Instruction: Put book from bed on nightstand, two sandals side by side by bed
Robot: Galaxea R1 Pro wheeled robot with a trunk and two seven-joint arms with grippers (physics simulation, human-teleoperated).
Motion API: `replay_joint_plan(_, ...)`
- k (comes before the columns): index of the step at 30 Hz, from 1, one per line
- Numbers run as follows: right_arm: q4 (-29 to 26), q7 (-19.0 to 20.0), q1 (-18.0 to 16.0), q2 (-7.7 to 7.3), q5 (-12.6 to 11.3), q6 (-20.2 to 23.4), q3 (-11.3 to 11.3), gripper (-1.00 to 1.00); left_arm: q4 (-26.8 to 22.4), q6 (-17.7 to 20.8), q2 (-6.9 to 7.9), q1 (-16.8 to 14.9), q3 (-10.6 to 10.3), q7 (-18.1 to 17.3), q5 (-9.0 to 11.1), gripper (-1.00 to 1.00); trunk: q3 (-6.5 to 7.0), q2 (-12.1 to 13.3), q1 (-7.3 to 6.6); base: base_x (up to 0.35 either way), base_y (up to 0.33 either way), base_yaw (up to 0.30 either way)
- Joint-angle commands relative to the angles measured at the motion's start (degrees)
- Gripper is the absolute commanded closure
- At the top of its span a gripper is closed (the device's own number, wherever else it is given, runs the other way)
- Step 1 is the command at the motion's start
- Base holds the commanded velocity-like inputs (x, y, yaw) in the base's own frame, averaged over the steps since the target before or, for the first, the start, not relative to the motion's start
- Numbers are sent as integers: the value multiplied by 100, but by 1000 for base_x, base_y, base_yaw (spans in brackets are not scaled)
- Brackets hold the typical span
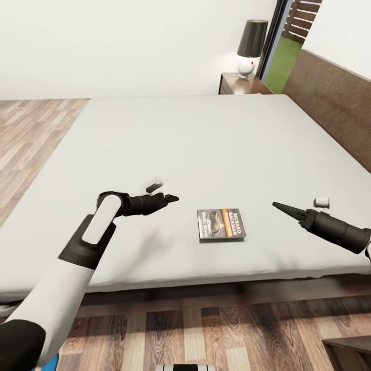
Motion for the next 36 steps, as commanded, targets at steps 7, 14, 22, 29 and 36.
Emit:
replay_joint_plan(7, 0, 91, -4, 23, 16, 8, 27, -100, 1066, -441, 26, -126, -17, -1697, -519, -100, 62, -2, -1, 0, 0, 0)
replay_joint_plan(14, 0, 100, -4, 29, 17, 4, 34, -100, 1099, -485, 51, -125, -19, -1962, -602, -100, 127, -2, -1, 0, 0, 0)
replay_joint_plan(22, 0, 102, -4, 39, 17, -4, 42, -100, 1071, -495, 65, -113, 4, -2026, -623, -100, 202, -2, -1, 0, 0, 0)
replay_joint_plan(29, 0, 98, -4, 40, 17, -6, 45, -100, 1147, -502, 77, -109, 11, -2032, -643, -100, 267, -2, -1, 0, 0, 0)
replay_joint_plan(36, 0, 90, -4, 47, 17, -19, 48, -100, 1342, -545, 116, -122, 22, -2037, -650, -100, 329, -2, -1, 0, 0, 9)
